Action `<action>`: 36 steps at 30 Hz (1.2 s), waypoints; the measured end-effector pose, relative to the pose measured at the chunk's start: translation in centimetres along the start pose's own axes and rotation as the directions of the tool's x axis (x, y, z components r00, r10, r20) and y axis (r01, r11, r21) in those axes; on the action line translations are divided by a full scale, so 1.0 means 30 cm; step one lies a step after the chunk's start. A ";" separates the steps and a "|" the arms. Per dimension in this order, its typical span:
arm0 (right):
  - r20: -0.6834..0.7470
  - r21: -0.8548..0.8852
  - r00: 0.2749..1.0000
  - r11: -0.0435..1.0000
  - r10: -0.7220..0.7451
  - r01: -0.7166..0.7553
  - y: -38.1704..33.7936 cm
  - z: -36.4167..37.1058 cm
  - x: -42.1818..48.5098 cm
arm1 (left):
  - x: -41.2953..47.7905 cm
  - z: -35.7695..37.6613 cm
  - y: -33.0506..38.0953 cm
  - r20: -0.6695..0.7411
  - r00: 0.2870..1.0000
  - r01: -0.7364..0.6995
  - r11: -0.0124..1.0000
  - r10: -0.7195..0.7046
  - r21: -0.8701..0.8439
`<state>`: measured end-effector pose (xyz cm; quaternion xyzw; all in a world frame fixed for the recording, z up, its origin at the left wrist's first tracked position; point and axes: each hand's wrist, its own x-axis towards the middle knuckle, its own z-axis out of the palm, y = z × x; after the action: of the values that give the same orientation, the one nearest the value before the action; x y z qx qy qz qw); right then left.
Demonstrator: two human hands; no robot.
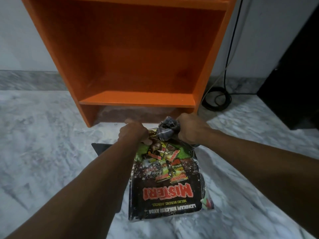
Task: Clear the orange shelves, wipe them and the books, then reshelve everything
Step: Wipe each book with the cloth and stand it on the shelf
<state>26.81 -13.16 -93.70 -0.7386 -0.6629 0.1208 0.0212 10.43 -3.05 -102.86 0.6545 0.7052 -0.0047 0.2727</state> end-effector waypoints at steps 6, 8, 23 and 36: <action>-0.010 0.053 1.000 0.999 0.005 -0.005 0.013 0.013 -0.011 | -0.073 -0.030 0.057 0.015 0.998 -0.045 0.925 0.055 -0.378; -0.008 0.075 1.000 0.997 -0.005 0.005 0.020 0.005 -0.020 | -0.112 -0.039 0.066 0.072 0.996 -0.006 0.816 0.058 -0.578; -0.473 0.241 0.879 0.952 -0.056 0.190 0.121 -0.307 -0.128 | -0.318 -0.407 0.172 0.000 0.962 -0.123 0.433 0.274 -0.893; -0.785 0.204 0.611 0.889 -0.103 0.411 0.046 -0.475 -0.166 | -0.457 -0.709 0.331 -0.166 0.921 -0.318 0.437 0.351 -0.841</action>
<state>30.65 -16.38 -79.38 -0.5980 -0.6591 -0.0814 0.4486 11.49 -6.52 -75.92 0.5594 0.4661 0.3864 0.5661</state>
